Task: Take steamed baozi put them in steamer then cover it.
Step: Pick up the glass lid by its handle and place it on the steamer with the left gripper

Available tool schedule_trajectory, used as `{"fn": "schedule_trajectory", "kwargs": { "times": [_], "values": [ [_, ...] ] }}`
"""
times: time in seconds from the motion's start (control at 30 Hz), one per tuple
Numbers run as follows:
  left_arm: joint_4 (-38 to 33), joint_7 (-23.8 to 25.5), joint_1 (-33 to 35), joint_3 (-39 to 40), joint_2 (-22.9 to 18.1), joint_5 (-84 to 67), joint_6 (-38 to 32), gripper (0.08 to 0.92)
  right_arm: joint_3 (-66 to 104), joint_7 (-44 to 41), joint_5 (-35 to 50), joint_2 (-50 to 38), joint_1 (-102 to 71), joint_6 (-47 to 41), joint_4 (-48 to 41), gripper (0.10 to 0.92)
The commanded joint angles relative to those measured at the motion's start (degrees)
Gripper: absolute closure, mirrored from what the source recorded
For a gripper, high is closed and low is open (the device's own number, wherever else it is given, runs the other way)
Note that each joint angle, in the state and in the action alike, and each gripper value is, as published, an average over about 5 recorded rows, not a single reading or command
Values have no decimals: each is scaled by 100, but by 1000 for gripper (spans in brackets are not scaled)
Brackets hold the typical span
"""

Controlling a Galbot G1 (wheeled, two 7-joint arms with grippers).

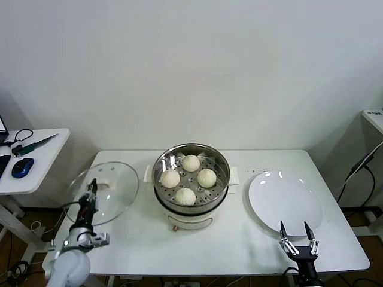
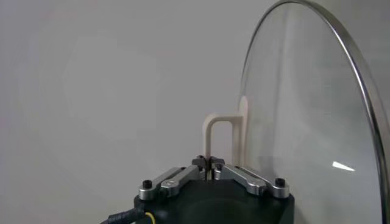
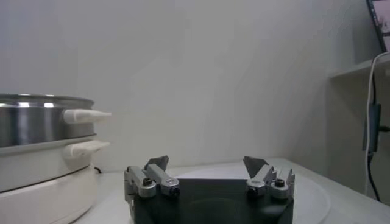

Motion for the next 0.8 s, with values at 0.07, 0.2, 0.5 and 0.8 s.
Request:
{"fn": "schedule_trajectory", "kwargs": {
  "times": [0.07, 0.2, 0.5, 0.8],
  "values": [
    [-1156, 826, 83, -4, 296, -641, 723, 874, 11, 49, -52, 13, -48, -16, 125, 203],
    [-1672, 1277, -52, 82, 532, -589, 1173, 874, 43, 186, -271, 56, -35, -151, 163, 203],
    [-2506, 1986, -571, 1398, 623, 12, 2258, 874, 101, 345, -462, 93, 24, -292, 166, 203],
    [-2575, 2711, -1413, 3096, -339, 1368, 2937, 874, 90, 391, -445, 106, 126, -292, 116, 203]
  ]
}}
